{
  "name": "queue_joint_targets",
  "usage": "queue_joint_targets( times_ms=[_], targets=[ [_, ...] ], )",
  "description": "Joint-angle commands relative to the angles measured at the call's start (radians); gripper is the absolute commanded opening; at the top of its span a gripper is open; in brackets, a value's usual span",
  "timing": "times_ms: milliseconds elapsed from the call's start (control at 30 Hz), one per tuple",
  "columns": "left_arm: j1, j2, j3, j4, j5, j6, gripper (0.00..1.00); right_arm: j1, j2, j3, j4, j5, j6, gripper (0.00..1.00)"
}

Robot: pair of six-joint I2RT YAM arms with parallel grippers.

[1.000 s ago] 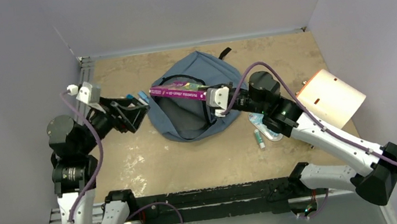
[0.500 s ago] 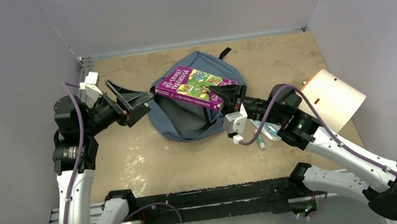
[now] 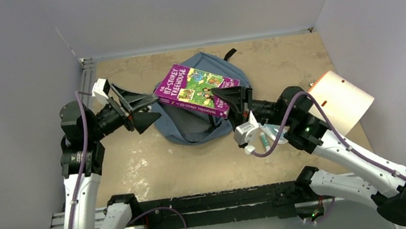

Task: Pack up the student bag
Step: Pick up the book from the center of the board.

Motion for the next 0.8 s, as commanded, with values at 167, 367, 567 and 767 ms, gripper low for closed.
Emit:
queue_joint_targets(
  times_ms=[167,367,567,767],
  targets=[
    [-0.001,-0.1,-0.071,0.217,-0.193,-0.291,0.82,-0.001,0.07,0.063,0.196,-0.151,-0.093,0.0],
    [-0.001,-0.083,-0.061,0.222,-0.17,-0.323,0.83,-0.001,0.126,0.114,0.234,-0.252,-0.096,0.0],
    [0.0,-0.103,-0.07,0.196,-0.178,-0.336,0.83,-0.001,0.183,0.174,0.222,-0.372,-0.098,0.0],
    [0.0,-0.122,-0.082,0.222,-0.207,-0.395,0.79,-0.014,0.23,0.26,0.1,-0.469,-0.145,0.0]
  ],
)
